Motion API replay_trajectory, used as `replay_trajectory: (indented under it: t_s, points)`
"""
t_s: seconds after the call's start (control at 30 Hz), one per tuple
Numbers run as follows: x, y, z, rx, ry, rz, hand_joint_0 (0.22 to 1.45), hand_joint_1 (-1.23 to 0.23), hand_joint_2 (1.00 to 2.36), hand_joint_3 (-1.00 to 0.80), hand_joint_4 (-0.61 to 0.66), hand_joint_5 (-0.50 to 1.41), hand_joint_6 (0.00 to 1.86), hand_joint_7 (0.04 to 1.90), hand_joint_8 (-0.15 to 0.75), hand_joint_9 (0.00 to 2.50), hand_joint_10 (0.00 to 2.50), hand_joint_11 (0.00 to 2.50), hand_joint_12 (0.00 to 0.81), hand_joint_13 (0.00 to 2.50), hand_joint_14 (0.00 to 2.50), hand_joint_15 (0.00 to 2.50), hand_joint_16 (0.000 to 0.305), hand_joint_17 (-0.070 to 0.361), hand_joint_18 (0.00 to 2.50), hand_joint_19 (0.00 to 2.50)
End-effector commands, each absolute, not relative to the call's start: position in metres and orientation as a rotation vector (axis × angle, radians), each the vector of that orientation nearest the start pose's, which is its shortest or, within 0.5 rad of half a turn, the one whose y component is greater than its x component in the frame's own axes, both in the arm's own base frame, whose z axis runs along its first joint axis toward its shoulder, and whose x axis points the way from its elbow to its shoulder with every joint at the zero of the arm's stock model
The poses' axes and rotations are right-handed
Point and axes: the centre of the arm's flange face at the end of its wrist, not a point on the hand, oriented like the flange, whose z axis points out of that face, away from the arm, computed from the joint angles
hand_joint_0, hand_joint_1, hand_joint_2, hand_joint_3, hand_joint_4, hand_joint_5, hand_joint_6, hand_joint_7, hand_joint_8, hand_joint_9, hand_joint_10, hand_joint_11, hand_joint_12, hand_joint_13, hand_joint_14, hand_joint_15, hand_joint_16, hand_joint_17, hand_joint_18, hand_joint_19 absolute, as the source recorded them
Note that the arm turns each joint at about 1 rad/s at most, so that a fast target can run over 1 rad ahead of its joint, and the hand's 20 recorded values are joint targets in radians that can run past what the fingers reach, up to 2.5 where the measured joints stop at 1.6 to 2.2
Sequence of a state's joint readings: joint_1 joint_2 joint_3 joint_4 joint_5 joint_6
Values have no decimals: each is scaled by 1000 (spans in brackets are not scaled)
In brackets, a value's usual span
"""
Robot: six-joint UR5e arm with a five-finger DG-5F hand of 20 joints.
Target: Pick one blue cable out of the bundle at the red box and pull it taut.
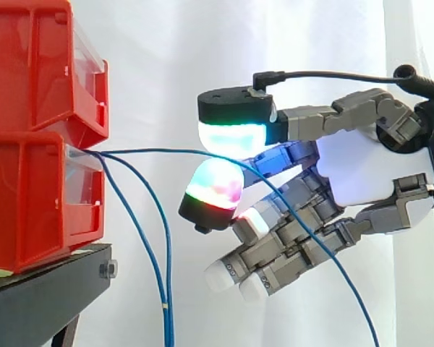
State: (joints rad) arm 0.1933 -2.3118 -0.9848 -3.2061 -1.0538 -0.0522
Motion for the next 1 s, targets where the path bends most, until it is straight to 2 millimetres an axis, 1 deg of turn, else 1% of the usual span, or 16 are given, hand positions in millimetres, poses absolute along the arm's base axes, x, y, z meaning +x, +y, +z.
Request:
replay_trajectory:
  t_s: [0.0,0.17,0.27,0.33,0.4,0.47,0.57,0.63,0.67,0.73,0.8,0.9,0.97]
  points:
    - [759,-38,299,1399,1176,772,617,-775,1008,-380,107,-186,921,902,322,893,9,1094,396,545,11,331,53,118,535,239]
    - [758,-38,299,1399,1178,771,600,-789,1000,-499,108,-186,922,901,324,893,8,1095,396,546,10,331,53,118,537,245]
    - [758,-38,299,1399,1178,771,546,-718,1000,-500,113,-185,921,897,332,900,8,1098,406,547,10,336,54,122,542,250]
    - [759,-38,299,1399,1176,772,498,-617,1000,-500,123,-185,921,893,350,912,7,1095,423,551,11,340,58,130,552,248]
    - [759,-38,299,1399,1176,772,487,-580,1000,-500,127,-185,921,882,361,912,6,1094,427,552,10,338,59,132,549,246]
    - [759,-38,299,1399,1176,772,484,-575,1000,-500,127,-185,920,885,359,911,7,1088,430,550,10,341,59,134,540,249]
    - [759,-38,299,1399,1176,772,508,-646,1000,-500,121,-186,919,888,352,906,7,1094,420,544,10,340,57,129,527,253]
    - [759,-38,299,1399,1176,772,561,-725,1001,-500,112,-185,917,906,336,900,9,1096,407,535,12,336,54,122,512,260]
    - [759,-37,298,1399,1178,771,564,-733,1000,-489,112,-185,917,916,332,903,9,1099,407,540,10,336,54,121,519,251]
    - [759,-38,299,1399,1176,772,604,-795,1003,-448,101,-189,921,928,325,895,9,1091,399,542,12,334,53,119,529,243]
    - [759,-38,299,1399,1176,772,620,-831,1003,-448,97,-192,925,912,318,877,10,1087,397,541,11,335,52,118,532,225]
    - [759,-38,299,1404,1172,778,627,-844,1001,-488,98,-194,927,904,319,873,9,1082,395,539,10,331,52,118,534,224]
    - [759,-38,299,1411,1165,785,628,-843,1000,-484,98,-191,928,897,320,875,9,1078,394,542,10,328,52,118,540,225]
